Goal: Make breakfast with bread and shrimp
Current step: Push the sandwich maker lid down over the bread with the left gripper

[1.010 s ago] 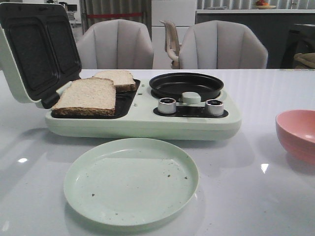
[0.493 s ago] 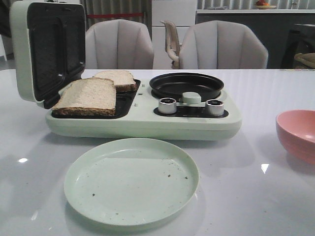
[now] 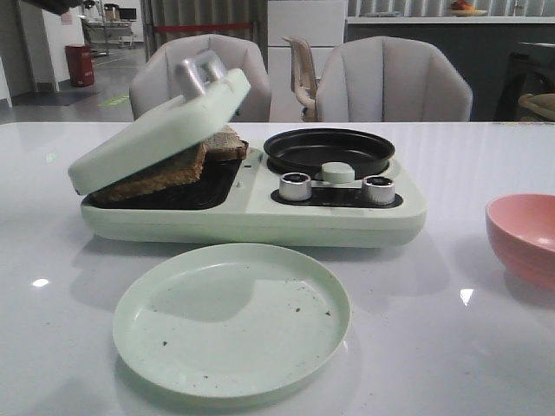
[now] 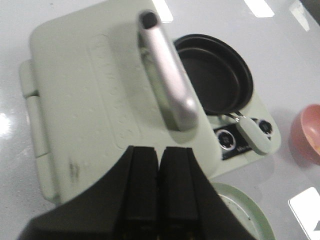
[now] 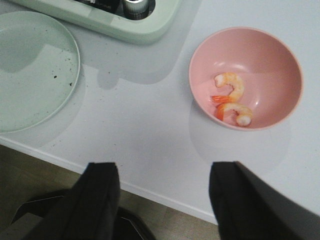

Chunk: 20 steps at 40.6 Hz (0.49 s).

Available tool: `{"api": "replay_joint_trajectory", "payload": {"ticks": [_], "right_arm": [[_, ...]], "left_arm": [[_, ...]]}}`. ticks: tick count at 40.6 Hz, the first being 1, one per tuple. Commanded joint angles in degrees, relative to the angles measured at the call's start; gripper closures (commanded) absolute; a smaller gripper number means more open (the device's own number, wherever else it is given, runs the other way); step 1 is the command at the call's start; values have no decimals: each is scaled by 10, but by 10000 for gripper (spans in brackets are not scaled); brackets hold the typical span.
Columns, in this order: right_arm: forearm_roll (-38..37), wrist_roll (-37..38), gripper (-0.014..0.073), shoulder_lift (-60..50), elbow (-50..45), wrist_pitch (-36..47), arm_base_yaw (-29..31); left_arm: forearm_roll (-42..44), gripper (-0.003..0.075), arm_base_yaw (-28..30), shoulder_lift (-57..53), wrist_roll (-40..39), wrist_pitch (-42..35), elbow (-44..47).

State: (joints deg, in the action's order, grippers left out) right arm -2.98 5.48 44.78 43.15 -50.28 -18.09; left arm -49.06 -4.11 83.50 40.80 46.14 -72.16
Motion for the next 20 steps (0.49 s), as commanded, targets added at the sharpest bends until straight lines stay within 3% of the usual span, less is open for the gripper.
{"api": "replay_joint_trajectory", "payload": {"ticks": [1,12,20], "right_arm": [[-4,-3,92,-4,17,35,4],[-4,-3,92,-4,17,35,4],[-4,-3,92,-4,17,35,4]], "left_arm": [[-24,619,-26,-66,25,-21,19],[52,619,-101,-188,19,-20,113],[222,619,-114,-273,-123,-17,163]]}}
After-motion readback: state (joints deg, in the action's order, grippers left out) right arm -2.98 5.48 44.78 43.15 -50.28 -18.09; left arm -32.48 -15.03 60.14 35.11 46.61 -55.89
